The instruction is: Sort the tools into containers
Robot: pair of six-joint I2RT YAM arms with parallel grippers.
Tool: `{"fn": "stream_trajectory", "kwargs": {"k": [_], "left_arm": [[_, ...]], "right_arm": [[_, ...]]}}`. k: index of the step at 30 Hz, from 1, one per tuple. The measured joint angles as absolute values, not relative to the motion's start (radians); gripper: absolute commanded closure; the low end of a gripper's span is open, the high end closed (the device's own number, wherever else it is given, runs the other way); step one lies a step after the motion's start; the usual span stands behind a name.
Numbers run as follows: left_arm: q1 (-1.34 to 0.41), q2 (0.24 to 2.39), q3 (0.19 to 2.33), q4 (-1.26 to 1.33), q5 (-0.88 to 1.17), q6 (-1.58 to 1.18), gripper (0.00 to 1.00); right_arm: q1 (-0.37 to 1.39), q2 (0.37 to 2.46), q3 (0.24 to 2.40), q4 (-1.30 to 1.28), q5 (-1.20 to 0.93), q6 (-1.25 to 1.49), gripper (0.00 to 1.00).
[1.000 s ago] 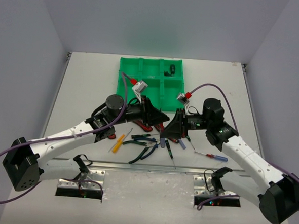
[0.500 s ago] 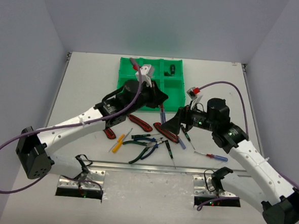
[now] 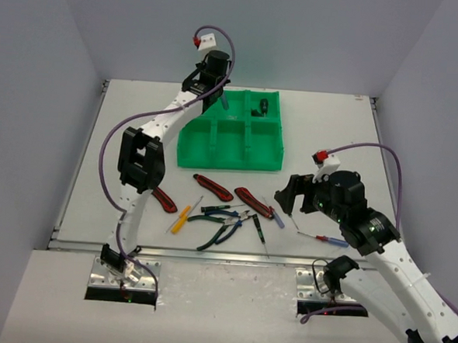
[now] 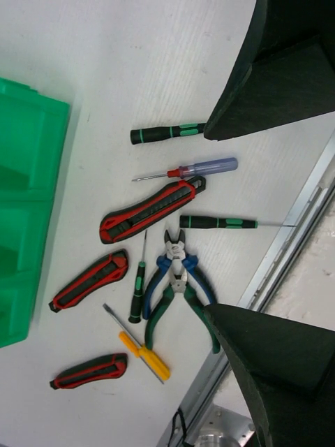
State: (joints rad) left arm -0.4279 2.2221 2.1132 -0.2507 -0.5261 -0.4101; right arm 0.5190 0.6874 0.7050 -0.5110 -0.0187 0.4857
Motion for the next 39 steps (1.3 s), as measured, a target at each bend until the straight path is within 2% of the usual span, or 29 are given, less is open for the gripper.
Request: {"fn": "stream_trajectory", "kwargs": {"k": [5,18,20,21,22,25,27,29,34,39], "left_arm": [[-0.375,2.332,2.163,-0.196,-0.486,-0.426,1.00],[-0.394,2.440,2.188,0.015,-0.346,-0.508,0.99],[-0.394,2.464,2.190,0.015,-0.337,-0.520,0.80],[-0.394,2.474,2.190,0.012,-0.335,-0.524,0.67],[-0.394,2.483,2.190,0.005,-0.328,-0.530,0.42],[-0.394,2.491,2.190,-0.004,-0.319,-0.544,0.25],[-0.395,2.490,2.190,0.000,-0.316,-0.543,0.17],[-0.397,2.486,2.190,0.001,-0.308,-0.537,0.00],[-0.425,2.398,2.140,-0.037,-0.318,-0.475,0.00],[-0.519,2.100,1.988,-0.106,-0.355,-0.419,0.00]], "right_arm": [[0.519,0.647,0.663,-0.540,-0.028,0.471,0.01],[0.519,0.641,0.638,-0.564,-0.032,0.444,0.01],[0.519,0.635,0.638,-0.567,-0.027,0.443,0.01],[0.519,0.633,0.638,-0.569,-0.026,0.443,0.01],[0.519,0.632,0.638,-0.572,-0.026,0.443,0.01],[0.519,0.634,0.638,-0.590,-0.010,0.440,0.01],[0.519,0.636,0.638,-0.602,0.005,0.439,0.01],[0.519,0.644,0.638,-0.613,0.023,0.439,0.01],[0.519,0.705,0.664,-0.652,0.137,0.426,0.01],[0.518,0.830,0.708,-0.707,0.262,0.333,0.01]]}}
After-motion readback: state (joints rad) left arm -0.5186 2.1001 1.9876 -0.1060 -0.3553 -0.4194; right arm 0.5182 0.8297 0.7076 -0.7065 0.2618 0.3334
